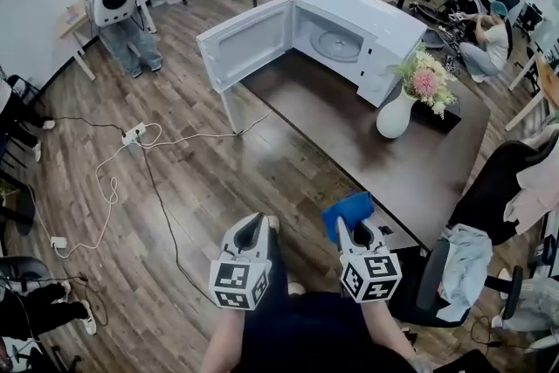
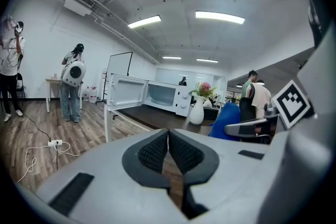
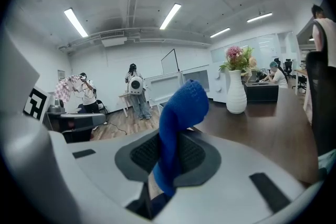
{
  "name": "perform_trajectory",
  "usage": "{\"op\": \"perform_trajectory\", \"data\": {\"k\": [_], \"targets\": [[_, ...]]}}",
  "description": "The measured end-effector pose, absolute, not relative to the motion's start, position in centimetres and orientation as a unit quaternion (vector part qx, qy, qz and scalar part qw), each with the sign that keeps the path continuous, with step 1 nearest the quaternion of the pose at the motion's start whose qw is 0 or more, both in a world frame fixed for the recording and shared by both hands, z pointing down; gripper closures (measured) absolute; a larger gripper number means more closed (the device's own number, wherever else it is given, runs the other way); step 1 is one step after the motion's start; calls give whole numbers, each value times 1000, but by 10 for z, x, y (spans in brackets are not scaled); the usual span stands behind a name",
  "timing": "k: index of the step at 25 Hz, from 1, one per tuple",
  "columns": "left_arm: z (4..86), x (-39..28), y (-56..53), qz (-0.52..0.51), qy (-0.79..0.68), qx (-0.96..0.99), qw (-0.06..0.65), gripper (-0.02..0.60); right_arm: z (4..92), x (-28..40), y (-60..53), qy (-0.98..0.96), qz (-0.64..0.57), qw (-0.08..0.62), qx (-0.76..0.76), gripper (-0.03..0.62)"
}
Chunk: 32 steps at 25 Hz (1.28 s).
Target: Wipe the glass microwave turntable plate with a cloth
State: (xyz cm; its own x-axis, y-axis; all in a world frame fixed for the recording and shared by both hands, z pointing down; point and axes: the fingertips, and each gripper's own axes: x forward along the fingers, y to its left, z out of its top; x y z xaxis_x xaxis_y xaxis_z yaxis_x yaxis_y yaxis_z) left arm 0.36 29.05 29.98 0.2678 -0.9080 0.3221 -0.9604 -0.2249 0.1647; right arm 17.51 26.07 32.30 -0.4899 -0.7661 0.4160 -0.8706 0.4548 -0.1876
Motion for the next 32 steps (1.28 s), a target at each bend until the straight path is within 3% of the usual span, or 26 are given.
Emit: {"op": "perform_trajectory", "data": {"k": [17,32], "targets": [[304,-45,48,105,-505,839,172,574,322,121,58,-791,208,141,558,540],[311,-55,-71,109,-427,884,153,574,320,86,-60,-780,174,174,575,542]]}}
